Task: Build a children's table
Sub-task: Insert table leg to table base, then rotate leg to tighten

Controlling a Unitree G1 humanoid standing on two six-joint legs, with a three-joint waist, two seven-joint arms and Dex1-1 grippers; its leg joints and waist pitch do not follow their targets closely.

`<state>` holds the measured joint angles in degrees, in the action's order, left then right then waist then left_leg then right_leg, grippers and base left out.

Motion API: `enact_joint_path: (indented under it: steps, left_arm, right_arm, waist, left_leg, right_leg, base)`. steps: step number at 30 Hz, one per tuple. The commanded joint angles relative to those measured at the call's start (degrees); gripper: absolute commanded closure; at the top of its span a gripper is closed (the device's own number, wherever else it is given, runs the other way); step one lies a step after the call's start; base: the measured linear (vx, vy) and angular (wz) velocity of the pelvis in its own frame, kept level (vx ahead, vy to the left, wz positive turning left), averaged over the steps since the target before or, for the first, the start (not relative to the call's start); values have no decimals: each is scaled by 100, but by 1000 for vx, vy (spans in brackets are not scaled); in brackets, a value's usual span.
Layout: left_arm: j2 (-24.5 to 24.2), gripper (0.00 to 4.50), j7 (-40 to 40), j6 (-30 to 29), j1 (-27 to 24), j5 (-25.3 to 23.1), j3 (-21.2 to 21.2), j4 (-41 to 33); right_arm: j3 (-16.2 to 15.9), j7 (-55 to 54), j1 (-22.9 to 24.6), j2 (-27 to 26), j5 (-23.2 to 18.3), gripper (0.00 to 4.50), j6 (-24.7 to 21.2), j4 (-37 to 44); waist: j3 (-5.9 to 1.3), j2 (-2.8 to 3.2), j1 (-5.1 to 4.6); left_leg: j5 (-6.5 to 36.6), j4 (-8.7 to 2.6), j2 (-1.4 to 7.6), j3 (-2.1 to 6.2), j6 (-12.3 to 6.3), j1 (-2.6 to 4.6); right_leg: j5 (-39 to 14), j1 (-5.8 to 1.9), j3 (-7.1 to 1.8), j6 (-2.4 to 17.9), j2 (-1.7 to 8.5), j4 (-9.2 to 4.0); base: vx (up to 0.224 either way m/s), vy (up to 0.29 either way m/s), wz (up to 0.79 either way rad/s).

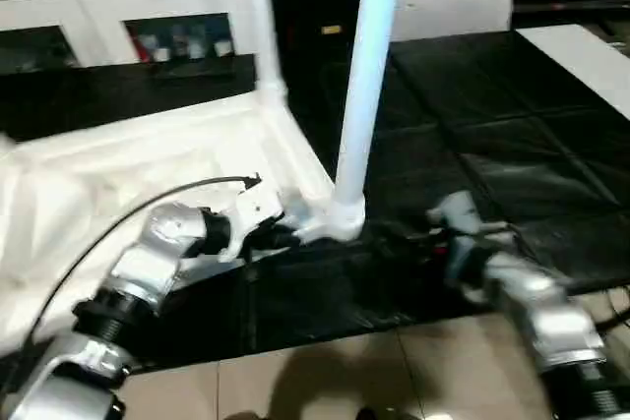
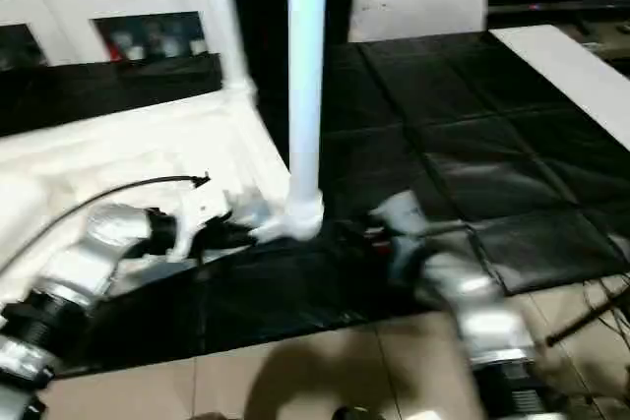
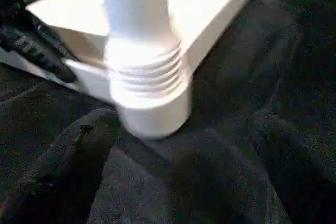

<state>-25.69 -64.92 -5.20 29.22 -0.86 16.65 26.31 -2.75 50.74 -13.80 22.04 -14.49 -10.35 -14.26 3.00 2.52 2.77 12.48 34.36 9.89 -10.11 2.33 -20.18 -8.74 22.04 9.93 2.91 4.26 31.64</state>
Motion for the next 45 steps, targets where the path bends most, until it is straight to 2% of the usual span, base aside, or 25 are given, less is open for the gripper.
enact_joint_path:
  steps: [1, 5, 6, 9, 10, 12, 13, 17, 19, 24, 25, 28, 34, 36, 37, 41, 42, 44, 45]
  left_arm:
    - [4, 450, -374, 276, 189, 64, 171, -37]
    - [-48, 450, -902, 547, 307, 127, 310, 152]
    - [-62, 450, -1060, 652, 354, 112, 371, 226]
    - [-71, 450, -1293, 815, 429, 98, 461, 355]
    - [-61, 450, -1382, 867, 458, 86, 499, 403]
    - [-41, 450, -1515, 1011, 524, 33, 582, 497]
    - [-31, 450, -1546, 1044, 544, 19, 607, 518]
    - [-6, 450, -1603, 1113, 587, 5, 651, 575]
    - [35, 450, -1688, 1214, 639, -2, 691, 660]
    - [82, 450, -1729, 1296, 697, -21, 722, 739]
    - [80, 450, -1735, 1305, 705, -11, 729, 749]
    - [86, 450, -1743, 1347, 728, -22, 737, 804]
    - [67, 450, -1760, 1397, 735, -45, 718, 868]
    - [68, 450, -1741, 1373, 735, -37, 697, 889]
    - [67, 450, -1700, 1323, 722, -10, 661, 894]
    - [134, 450, -1454, 1068, 700, 29, 582, 829]
    - [186, 450, -1295, 936, 686, 44, 529, 782]
    - [276, 450, -1011, 703, 663, 52, 443, 706]
    - [295, 450, -946, 647, 659, 50, 426, 688]
  right_arm:
    - [-80, 238, -87, 105, -93, 3, 9, 155]
    - [-260, 698, -209, 389, -88, 3, -77, 306]
    - [-359, 868, -266, 464, -79, 3, -91, 316]
    - [-533, 1169, -370, 556, -19, 3, -60, 298]
    - [-641, 1328, -444, 584, 67, 3, 3, 236]
    - [-852, 1640, -586, 647, 209, 3, 134, 88]
    - [-928, 1739, -642, 664, 254, 3, 194, 23]
    - [-1037, 1831, -781, 646, 317, 3, 298, -154]
    - [-1137, 1894, -945, 579, 369, 31, 397, -366]
    - [-1198, 2037, -1074, 523, 423, 67, 499, -590]
    - [-1205, 2111, -1094, 524, 393, 89, 486, -618]
    - [-1231, 2220, -1135, 527, 371, 100, 503, -696]
    - [-1243, 2331, -1156, 464, 304, 158, 476, -765]
    - [-1232, 2363, -1122, 442, 278, 165, 431, -754]
    - [-1207, 2374, -1037, 409, 192, 165, 317, -673]
    - [-1079, 2261, -845, 313, -66, 173, -3, -451]
    - [-1039, 2157, -750, 261, -144, 173, -143, -327]
    - [-991, 1934, -586, 145, -225, 174, -295, -132]
    - [-982, 1874, -548, 112, -235, 174, -313, -92]
  waist:
    - [-388, -4, 45]
    - [-388, -22, 145]
    - [-392, -47, 154]
    - [-387, -39, 226]
    - [-397, -55, 260]
    - [-393, -41, 280]
    - [-401, -61, 296]
    - [-417, -50, 351]
    - [-426, -55, 361]
    - [-421, -67, 377]
    - [-414, -77, 381]
    - [-422, -72, 389]
    - [-412, -65, 405]
    - [-409, -66, 406]
    - [-399, -32, 404]
    - [-403, -54, 407]
    - [-390, -11, 422]
    - [-389, -18, 456]
    - [-379, -28, 441]
  left_leg:
    - [820, -390, 440, 171, -528, 46]
    - [792, -387, 441, 160, -513, 45]
    - [788, -387, 452, 152, -514, 39]
    - [782, -376, 432, 140, -517, 53]
    - [768, -375, 433, 140, -488, 50]
    - [760, -375, 441, 148, -481, 44]
    - [760, -377, 454, 148, -471, 55]
    - [672, -380, 481, 160, -454, 54]
    - [612, -369, 464, 150, -462, 41]
    - [646, -368, 469, 147, -461, 44]
    - [646, -369, 467, 146, -467, 42]
    - [605, -366, 473, 148, -486, 41]
    - [622, -368, 476, 150, -482, 45]
    - [638, -370, 473, 149, -478, 46]
    - [654, -374, 480, 155, -472, 49]
    - [651, -376, 485, 154, -468, 52]
    - [662, -382, 506, 158, -457, 66]
    - [694, -386, 513, 168, -404, 72]
    - [747, -395, 504, 160, -389, 64]
  right_leg:
    - [-1903, -294, -479, 509, 606, -401]
    - [-1924, -304, -472, 488, 610, -388]
    - [-1925, -306, -483, 465, 618, -381]
    - [-2065, -290, -477, 410, 618, -400]
    - [-2136, -299, -470, 380, 629, -401]
    - [-2147, -292, -461, 366, 619, -400]
    - [-2135, -289, -469, 359, 628, -393]
    - [-1934, -294, -480, 432, 636, -348]
    - [-1820, -301, -479, 484, 640, -332]
    - [-1930, -306, -483, 471, 647, -339]
    - [-1971, -306, -481, 451, 644, -340]
    - [-1930, -304, -483, 437, 640, -330]
    - [-1960, -297, -480, 426, 639, -340]
    - [-1979, -299, -477, 426, 642, -343]
    - [-1961, -290, -477, 432, 635, -346]
    - [-1907, -299, -481, 448, 637, -342]
    - [-1902, -287, -492, 467, 645, -349]
    - [-1936, -285, -489, 462, 656, -363]
    - [-2005, -289, -483, 454, 650, -374]
  base:
    - [0, 0, 0]
    - [0, 0, 0]
    - [0, 0, 0]
    - [0, 0, 0]
    - [0, 0, 0]
    - [0, 0, 0]
    - [0, 0, 0]
    - [0, 0, 0]
    - [0, 0, 0]
    - [0, 0, 0]
    - [0, 0, 0]
    - [0, 0, 0]
    - [0, 0, 0]
    - [0, 0, 0]
    - [0, 0, 0]
    - [0, 0, 0]
    - [0, 0, 0]
    - [0, 0, 0]
    - [0, 0, 0]
